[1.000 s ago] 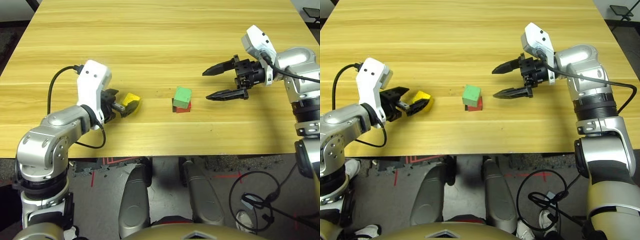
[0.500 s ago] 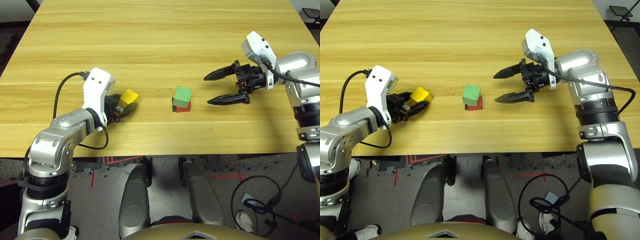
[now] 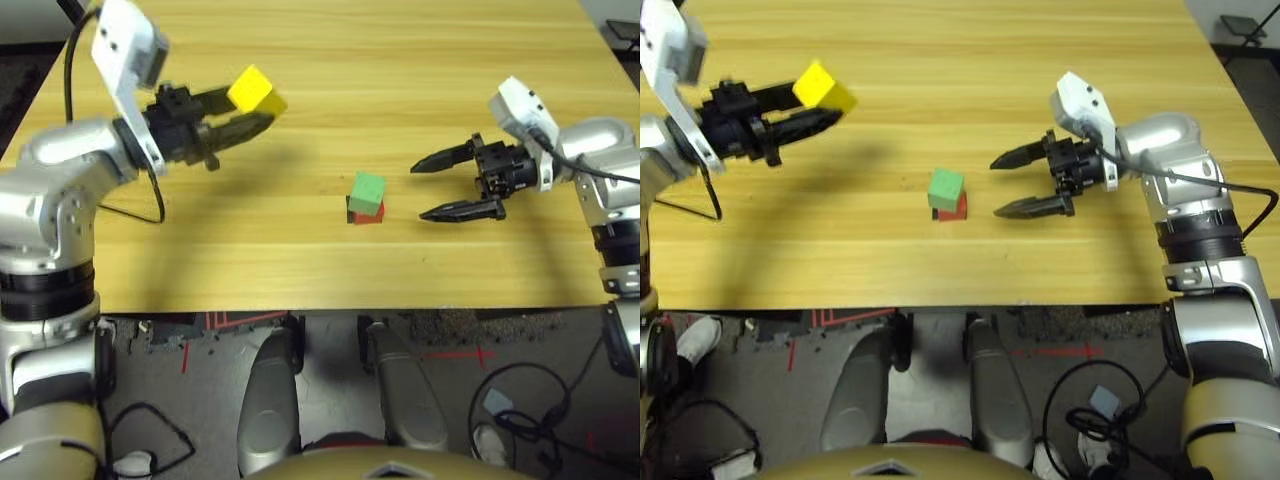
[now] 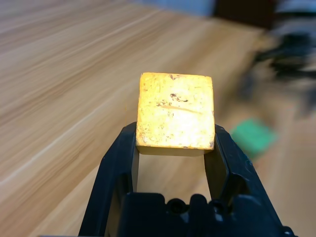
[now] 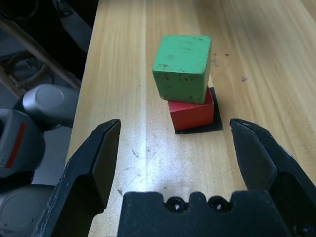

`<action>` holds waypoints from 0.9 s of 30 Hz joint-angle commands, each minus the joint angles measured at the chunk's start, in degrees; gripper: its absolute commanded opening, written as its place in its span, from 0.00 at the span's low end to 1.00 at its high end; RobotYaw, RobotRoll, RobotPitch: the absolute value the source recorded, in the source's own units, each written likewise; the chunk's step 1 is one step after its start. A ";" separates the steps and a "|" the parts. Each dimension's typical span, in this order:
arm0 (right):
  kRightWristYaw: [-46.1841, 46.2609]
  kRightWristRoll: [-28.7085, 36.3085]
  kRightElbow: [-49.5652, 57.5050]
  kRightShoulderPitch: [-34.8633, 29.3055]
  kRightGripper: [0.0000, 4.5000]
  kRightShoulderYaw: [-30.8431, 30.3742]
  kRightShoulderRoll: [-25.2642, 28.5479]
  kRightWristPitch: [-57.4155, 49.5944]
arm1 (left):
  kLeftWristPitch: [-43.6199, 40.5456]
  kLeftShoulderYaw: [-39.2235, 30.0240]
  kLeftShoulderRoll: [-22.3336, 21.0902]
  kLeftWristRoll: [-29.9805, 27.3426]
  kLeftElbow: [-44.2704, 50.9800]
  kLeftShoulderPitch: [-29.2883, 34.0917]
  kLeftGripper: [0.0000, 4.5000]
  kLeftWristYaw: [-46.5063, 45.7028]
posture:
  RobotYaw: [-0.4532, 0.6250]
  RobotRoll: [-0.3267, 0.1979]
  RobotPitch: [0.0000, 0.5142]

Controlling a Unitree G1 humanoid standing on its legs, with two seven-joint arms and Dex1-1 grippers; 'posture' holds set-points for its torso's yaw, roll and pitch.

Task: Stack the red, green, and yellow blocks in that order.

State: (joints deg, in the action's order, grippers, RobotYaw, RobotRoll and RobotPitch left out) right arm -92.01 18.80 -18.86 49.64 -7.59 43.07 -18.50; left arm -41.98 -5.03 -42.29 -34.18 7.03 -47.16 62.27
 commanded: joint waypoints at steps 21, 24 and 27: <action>5.25 3.30 10.50 -4.59 1.00 3.11 2.14 -5.62 | 22.01 23.94 9.76 18.58 -24.25 -15.87 0.44 22.53 | 0.28 0.40 0.50; 6.29 3.87 12.39 -5.19 1.00 3.26 2.31 -6.99 | 23.08 24.10 10.33 20.04 -25.40 -16.30 0.44 23.26 | 0.27 0.41 0.51; 7.06 4.36 13.79 -5.53 1.00 3.32 2.44 -8.04 | 23.45 23.90 10.84 20.96 -26.01 -16.49 0.44 23.72 | 0.27 0.42 0.51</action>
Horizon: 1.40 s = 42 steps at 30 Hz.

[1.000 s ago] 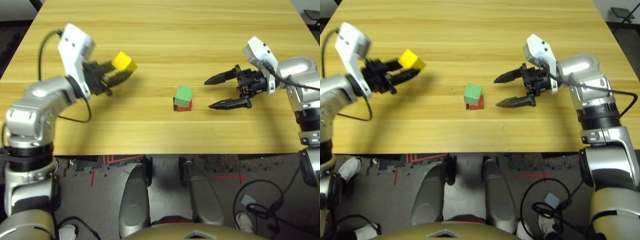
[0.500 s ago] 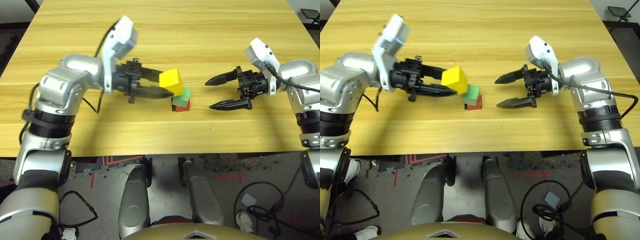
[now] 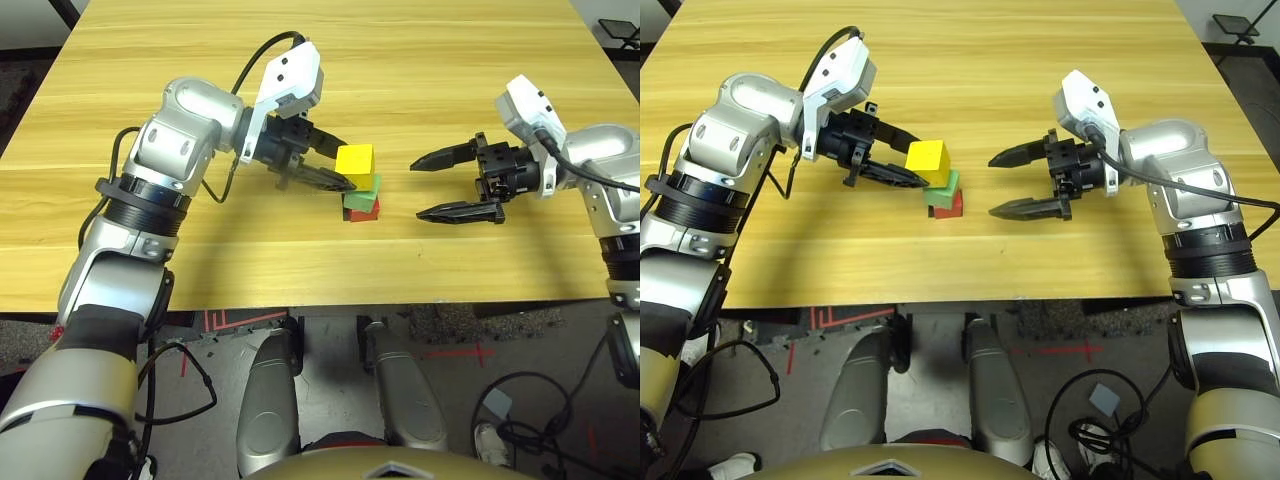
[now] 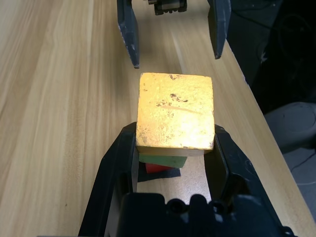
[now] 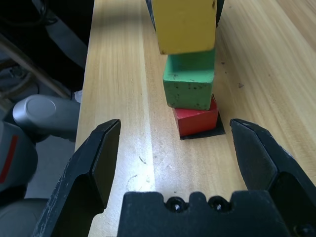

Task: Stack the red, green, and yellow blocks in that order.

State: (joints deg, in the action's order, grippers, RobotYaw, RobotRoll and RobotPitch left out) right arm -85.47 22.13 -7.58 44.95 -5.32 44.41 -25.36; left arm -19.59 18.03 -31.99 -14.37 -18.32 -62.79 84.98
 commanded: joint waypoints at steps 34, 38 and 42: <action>-0.07 0.82 -3.74 -3.09 1.00 1.06 1.76 5.90 | -0.55 0.18 3.94 4.95 -3.27 -2.34 0.99 1.31 | 0.26 0.44 0.55; 0.47 0.88 -2.89 -2.42 1.00 0.75 1.39 4.65 | -1.98 -0.76 4.13 4.17 -2.50 -3.14 0.99 0.87 | 0.27 0.45 0.55; 0.64 0.86 -2.67 -1.73 1.00 0.56 1.09 3.91 | -3.76 -1.85 3.59 3.40 -1.90 -4.43 0.99 0.56 | 0.28 0.45 0.54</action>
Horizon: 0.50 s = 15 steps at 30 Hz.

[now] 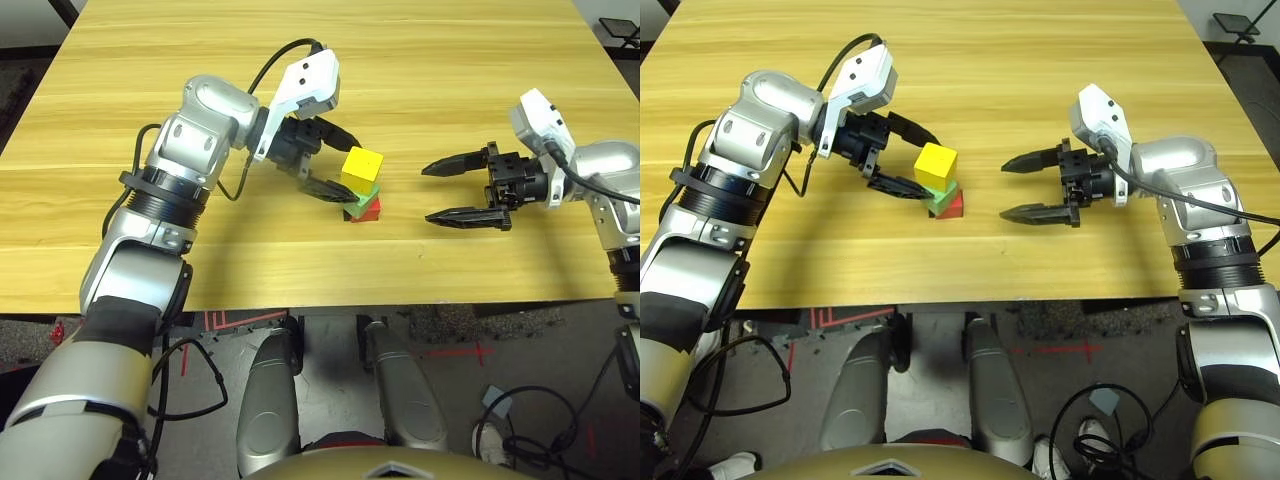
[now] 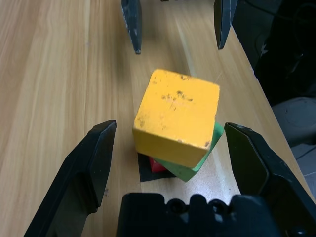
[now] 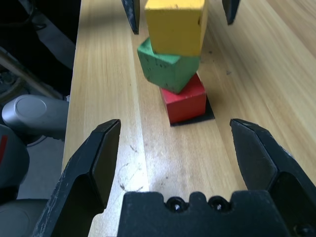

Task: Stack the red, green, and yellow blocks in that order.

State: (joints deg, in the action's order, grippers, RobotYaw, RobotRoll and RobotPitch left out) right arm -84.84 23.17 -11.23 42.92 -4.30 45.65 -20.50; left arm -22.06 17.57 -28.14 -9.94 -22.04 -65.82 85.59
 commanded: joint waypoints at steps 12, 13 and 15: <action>-0.17 -0.10 0.35 3.17 1.00 -0.74 -0.41 -3.03 | -16.82 -9.94 -8.74 -8.75 17.65 3.32 0.99 -4.81 | 0.34 0.44 0.50; -0.11 -0.03 0.19 3.24 1.00 -0.54 -0.32 -3.18 | -18.23 -10.88 -9.08 -9.61 18.75 3.61 0.99 -5.81 | 0.34 0.43 0.50; 1.22 0.06 -0.24 2.91 1.00 0.69 0.12 -3.76 | -21.97 -15.36 -9.85 -11.63 22.19 5.56 0.99 -10.27 | 0.35 0.42 0.50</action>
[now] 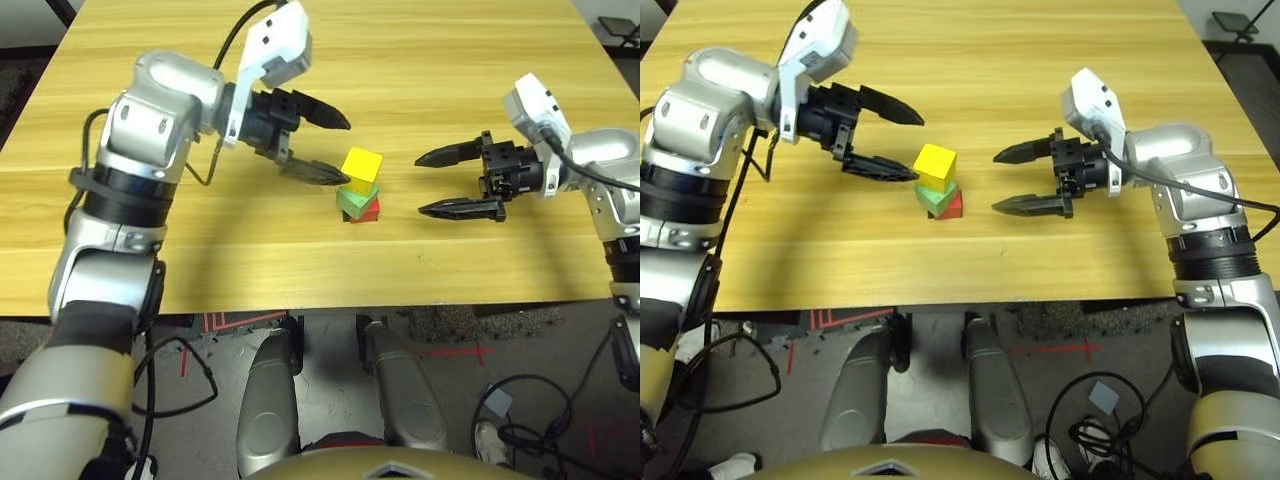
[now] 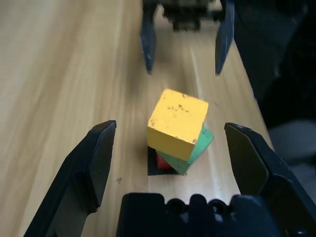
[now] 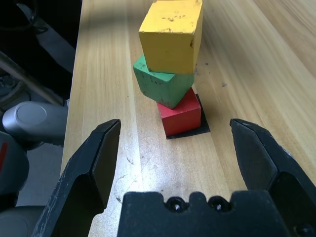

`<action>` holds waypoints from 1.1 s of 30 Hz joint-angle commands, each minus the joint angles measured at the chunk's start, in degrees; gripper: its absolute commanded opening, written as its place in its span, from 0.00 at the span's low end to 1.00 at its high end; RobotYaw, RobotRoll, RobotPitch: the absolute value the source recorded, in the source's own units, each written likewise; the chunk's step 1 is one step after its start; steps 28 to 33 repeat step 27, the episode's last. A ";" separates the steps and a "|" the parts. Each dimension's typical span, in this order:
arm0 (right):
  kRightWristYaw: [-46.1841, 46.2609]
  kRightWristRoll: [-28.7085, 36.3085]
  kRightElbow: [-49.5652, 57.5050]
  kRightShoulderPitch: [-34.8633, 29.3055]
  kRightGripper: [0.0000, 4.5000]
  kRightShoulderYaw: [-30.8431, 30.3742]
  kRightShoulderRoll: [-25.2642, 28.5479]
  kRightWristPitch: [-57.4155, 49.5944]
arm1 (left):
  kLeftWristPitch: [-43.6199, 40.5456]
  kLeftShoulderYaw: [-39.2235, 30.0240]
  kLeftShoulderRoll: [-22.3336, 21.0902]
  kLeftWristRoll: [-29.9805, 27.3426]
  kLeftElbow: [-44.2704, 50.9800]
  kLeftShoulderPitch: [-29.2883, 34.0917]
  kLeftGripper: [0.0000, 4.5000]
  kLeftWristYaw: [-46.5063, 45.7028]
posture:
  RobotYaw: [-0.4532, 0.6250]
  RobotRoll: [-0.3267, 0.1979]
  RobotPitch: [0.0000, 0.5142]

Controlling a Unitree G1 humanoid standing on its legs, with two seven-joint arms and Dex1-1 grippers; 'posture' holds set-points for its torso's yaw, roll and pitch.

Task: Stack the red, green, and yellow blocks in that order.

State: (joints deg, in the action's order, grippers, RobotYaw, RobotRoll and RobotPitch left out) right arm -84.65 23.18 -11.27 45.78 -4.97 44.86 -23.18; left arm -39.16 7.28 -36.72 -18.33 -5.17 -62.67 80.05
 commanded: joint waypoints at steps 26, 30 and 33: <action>75.64 -11.27 -6.38 -20.54 1.00 27.72 -24.09 27.39 | 36.87 -36.60 22.48 7.76 9.43 50.22 0.99 -71.73 | 0.34 0.31 0.56; 75.90 -11.10 -7.06 -20.36 1.00 27.77 -24.21 28.01 | 37.53 -36.00 22.55 7.78 8.87 50.43 0.99 -71.76 | 0.34 0.31 0.56; 75.90 -11.10 -7.06 -20.36 1.00 27.77 -24.21 28.01 | 37.53 -36.00 22.55 7.78 8.87 50.43 0.99 -71.76 | 0.34 0.31 0.56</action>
